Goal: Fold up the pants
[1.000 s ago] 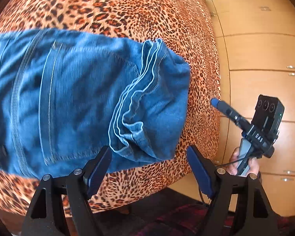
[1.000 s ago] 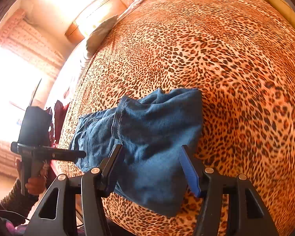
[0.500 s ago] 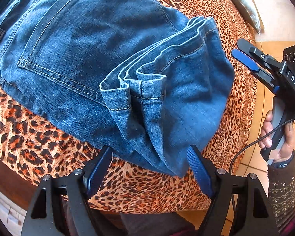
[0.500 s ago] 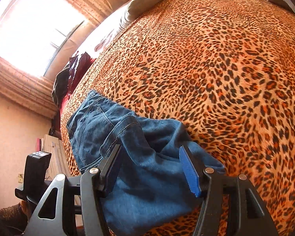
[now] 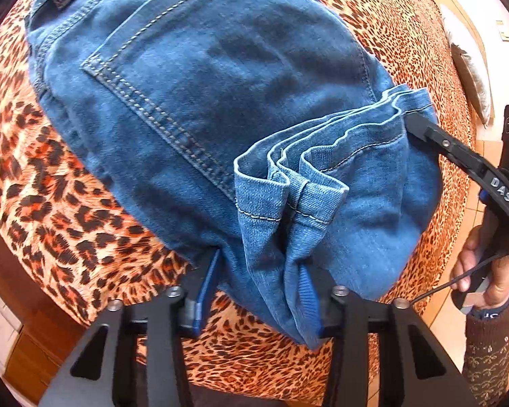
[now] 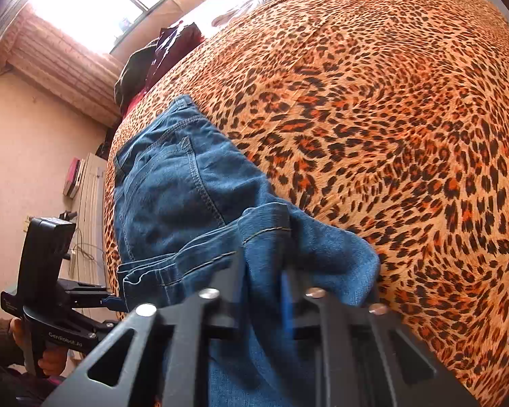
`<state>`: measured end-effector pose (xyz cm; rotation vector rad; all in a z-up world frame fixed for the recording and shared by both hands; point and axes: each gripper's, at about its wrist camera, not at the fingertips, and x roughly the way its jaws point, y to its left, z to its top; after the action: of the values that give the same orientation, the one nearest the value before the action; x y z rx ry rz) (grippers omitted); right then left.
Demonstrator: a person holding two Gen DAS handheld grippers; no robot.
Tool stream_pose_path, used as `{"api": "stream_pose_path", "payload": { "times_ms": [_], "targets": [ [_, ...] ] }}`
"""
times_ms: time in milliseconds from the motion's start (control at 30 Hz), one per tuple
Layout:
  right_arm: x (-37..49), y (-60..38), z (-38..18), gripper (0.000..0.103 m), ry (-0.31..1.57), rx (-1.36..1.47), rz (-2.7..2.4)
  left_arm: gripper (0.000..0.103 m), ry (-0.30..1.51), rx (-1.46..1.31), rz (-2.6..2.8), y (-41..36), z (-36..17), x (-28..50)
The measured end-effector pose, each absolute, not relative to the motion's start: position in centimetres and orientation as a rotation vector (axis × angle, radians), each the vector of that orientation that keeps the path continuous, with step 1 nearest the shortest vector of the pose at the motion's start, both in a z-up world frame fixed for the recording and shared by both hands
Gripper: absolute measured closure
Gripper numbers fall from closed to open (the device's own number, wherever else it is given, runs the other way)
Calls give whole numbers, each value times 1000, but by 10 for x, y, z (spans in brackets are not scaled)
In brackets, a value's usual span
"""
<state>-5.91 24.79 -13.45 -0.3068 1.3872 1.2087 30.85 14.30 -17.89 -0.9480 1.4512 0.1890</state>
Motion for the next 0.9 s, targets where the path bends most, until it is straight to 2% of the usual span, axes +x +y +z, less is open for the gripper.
{"api": "stream_pose_path", "payload": {
  "times_ms": [33, 67, 100, 200, 333, 400, 500, 567, 633, 667, 900],
  "targets": [
    [-62, 249, -127, 92, 1396, -286, 1262, 87, 1449, -1006, 166, 142, -179, 302],
    [-65, 250, -117, 92, 1401, -266, 1323, 94, 1449, -1088, 139, 136, -183, 294],
    [-70, 251, -108, 92, 1400, -257, 1381, 96, 1447, -1152, 114, 131, -185, 287],
    [-75, 264, -102, 91, 1386, -329, 1410, 95, 1471, -1120, 166, 116, -195, 278],
    [-64, 277, -153, 86, 1434, -513, 1170, 94, 1448, -1205, 180, 116, -199, 276],
    [-63, 275, -159, 84, 1431, -498, 1161, 94, 1437, -1182, 169, 115, -191, 273],
    [-63, 265, -143, 76, 1407, -433, 1178, 93, 1394, -1170, 135, 117, -172, 269],
    [-57, 255, -131, 67, 1390, -384, 1195, 82, 1360, -1117, 126, 117, -159, 274],
    [-49, 243, -121, 61, 1382, -341, 1181, 49, 1338, -1071, 163, 117, -149, 280],
    [-44, 237, -116, 61, 1383, -316, 1175, 44, 1324, -1064, 173, 120, -146, 281],
    [-32, 191, -101, 57, 1408, -218, 1125, 38, 1322, -1076, 162, 139, -141, 296]
  ]
}}
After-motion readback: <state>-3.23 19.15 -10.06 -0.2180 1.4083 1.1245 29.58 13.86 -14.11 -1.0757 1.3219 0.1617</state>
